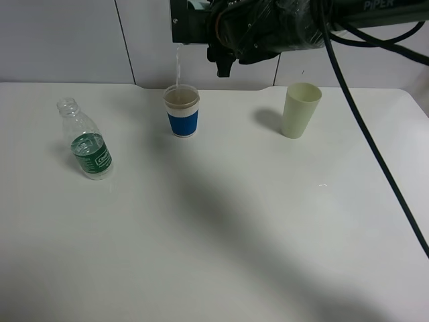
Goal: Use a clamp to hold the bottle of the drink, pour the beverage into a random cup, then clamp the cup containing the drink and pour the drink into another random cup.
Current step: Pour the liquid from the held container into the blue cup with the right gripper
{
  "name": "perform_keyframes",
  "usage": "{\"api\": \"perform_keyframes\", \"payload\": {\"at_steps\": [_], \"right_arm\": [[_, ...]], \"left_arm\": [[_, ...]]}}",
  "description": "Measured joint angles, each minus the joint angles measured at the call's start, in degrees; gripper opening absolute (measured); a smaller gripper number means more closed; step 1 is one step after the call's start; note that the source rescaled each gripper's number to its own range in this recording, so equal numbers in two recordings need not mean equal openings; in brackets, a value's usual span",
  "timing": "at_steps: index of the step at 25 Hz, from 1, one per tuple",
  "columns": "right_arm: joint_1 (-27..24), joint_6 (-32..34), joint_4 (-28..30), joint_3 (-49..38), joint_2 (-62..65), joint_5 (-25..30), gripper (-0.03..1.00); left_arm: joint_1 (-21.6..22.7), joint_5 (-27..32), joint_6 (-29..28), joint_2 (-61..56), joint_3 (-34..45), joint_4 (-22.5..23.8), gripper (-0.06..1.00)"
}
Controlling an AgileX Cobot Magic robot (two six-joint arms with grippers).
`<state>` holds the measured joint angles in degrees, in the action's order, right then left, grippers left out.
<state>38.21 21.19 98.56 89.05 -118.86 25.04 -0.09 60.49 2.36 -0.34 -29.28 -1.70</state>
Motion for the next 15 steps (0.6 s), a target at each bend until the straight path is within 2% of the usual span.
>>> {"api": "perform_keyframes", "payload": {"at_steps": [8, 15], "right_arm": [[0.0, -0.35, 0.06, 0.0, 0.0, 0.0, 0.0], [0.0, -4.5, 0.18, 0.0, 0.0, 0.01, 0.0]], "left_arm": [[0.0, 0.07, 0.0, 0.0, 0.0, 0.0, 1.0], [0.0, 0.07, 0.0, 0.0, 0.0, 0.0, 1.0]]}}
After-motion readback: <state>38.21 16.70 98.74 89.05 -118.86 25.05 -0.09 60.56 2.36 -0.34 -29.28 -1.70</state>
